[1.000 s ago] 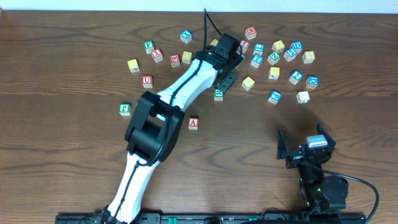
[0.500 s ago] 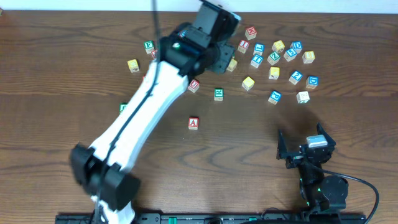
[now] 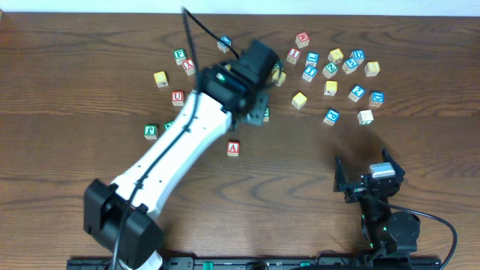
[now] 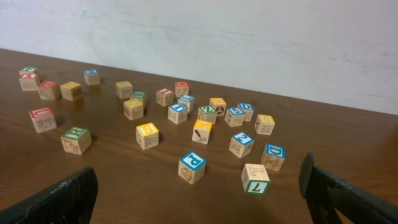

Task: Spell out AI2
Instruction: 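Lift the red I block and carry it toward the red A block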

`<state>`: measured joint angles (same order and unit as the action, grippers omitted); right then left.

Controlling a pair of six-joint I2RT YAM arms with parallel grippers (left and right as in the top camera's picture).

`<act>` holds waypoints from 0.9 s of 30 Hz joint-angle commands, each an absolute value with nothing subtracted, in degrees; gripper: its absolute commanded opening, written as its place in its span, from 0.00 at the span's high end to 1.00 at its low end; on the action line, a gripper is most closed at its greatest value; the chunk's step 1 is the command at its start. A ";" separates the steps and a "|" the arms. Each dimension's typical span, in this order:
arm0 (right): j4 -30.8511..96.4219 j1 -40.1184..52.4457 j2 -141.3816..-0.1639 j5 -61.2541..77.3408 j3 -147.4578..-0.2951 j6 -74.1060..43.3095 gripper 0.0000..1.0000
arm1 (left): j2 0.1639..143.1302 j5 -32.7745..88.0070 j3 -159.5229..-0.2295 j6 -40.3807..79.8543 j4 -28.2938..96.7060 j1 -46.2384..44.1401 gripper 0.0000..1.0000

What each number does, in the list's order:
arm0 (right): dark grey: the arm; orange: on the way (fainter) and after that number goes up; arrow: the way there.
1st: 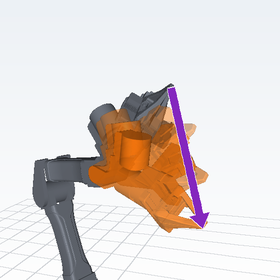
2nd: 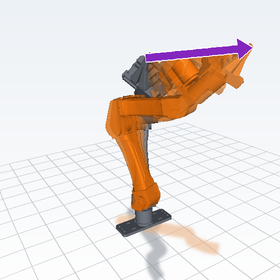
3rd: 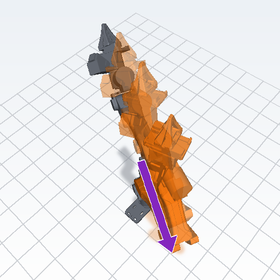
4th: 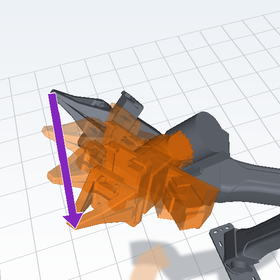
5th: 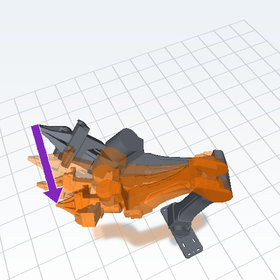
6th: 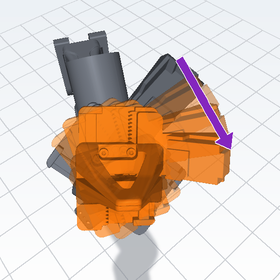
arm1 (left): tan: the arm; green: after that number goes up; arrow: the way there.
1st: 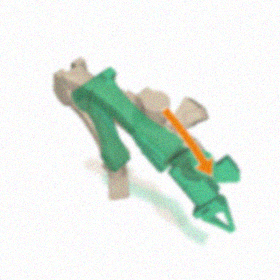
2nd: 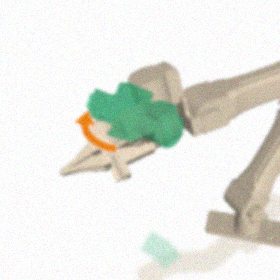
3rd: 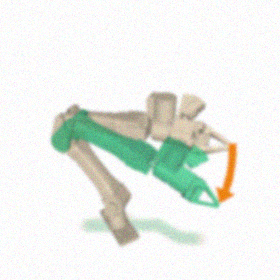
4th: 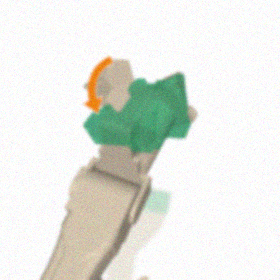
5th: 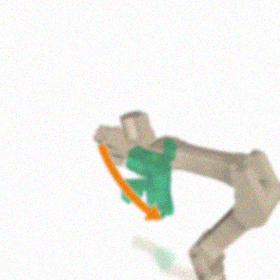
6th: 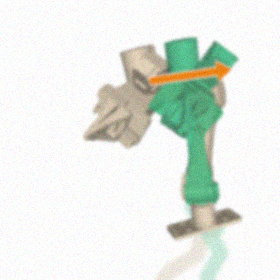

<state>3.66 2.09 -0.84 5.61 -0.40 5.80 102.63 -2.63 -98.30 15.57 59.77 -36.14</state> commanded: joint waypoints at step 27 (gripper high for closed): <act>3.88 1.69 -0.49 5.74 -0.32 4.93 0.01 | 102.61 -7.01 -64.16 30.30 27.29 -44.45 0.92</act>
<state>3.66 2.09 -0.84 5.61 -0.40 5.80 102.65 -4.75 -65.23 29.87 27.77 -44.64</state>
